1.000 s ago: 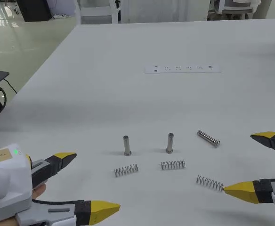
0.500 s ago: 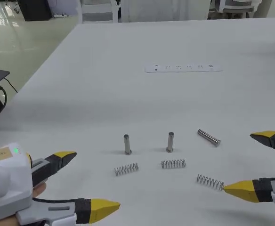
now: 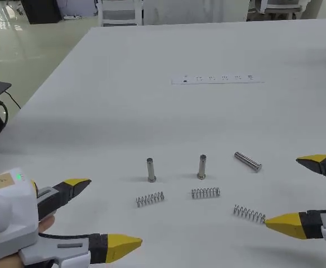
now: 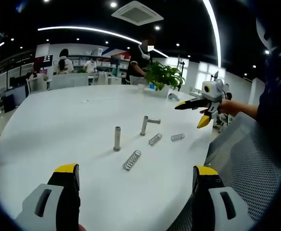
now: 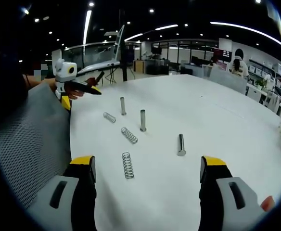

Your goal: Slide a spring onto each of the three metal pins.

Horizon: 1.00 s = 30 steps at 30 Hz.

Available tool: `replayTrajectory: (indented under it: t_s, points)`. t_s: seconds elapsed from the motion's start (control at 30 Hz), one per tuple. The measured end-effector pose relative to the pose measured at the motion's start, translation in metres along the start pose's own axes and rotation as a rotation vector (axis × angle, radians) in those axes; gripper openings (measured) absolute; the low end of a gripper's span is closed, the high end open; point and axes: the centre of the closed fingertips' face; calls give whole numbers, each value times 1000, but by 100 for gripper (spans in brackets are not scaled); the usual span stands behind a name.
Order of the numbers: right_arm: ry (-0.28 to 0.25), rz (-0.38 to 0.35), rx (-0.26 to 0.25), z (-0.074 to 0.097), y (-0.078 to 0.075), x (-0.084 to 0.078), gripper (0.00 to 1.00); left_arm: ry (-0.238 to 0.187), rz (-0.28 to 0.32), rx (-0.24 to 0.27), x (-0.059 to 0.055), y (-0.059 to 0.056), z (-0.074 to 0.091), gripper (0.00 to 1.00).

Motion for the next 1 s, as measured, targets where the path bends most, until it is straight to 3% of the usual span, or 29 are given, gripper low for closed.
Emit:
replayTrajectory:
  t_s: [1.0]
  points:
    - [5, -7, 1, 0, 0, -1, 90, -1, 5, 1, 0, 1, 1, 95]
Point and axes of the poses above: the centre of the closed fingertips' face, and the gripper's own axes: z roughly backward along the fingers, y roughly to its left, x roughly out of its top, and after that the axes turned 14 degrees about x, right-handed
